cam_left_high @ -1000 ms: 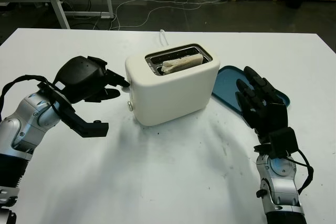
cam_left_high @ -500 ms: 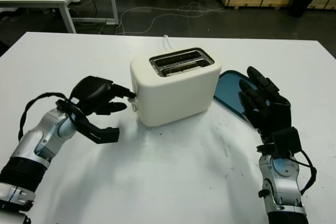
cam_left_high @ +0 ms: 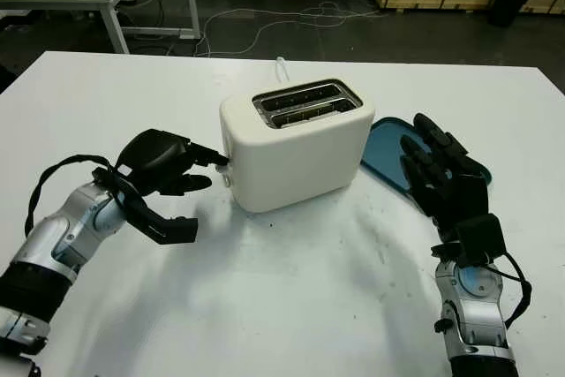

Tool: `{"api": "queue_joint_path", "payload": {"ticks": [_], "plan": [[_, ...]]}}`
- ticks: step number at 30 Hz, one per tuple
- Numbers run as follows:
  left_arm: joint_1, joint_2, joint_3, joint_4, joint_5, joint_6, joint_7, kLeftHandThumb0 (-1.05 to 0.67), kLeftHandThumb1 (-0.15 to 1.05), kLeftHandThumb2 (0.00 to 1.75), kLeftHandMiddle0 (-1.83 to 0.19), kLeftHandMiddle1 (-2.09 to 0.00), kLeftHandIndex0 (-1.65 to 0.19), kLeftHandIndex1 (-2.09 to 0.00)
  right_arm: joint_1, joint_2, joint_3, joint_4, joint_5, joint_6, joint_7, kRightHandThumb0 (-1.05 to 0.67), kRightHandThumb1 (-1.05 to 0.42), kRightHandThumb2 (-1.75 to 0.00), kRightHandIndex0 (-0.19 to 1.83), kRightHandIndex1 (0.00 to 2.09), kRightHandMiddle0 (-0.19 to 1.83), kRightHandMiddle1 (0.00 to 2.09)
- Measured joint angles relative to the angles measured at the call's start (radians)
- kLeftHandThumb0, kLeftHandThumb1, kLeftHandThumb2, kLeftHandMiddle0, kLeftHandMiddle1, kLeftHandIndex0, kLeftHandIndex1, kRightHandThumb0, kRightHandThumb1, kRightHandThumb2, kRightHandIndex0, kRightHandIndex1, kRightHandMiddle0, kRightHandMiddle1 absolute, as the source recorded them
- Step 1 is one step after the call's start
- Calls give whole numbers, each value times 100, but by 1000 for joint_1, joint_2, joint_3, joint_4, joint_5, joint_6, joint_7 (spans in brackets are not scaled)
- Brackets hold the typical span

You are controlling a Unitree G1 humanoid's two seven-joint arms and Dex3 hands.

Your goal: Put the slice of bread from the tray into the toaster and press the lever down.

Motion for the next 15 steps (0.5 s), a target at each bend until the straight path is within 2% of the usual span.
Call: {"api": "queue_joint_path", "payload": {"ticks": [7,15], "plan": [[-60,1,-24,33,0,-17,-14,-21,92,10,-90,-83,-111,-4,0,0,0,0,-5,0,0,-51,-92,-30,51,0,50,0],[-78,6,-42,47,0,-24,-17,-24,92,9,-98,-77,-113,-4,0,0,0,0,-7,0,2,-53,-92,-30,51,0,50,0]]}}
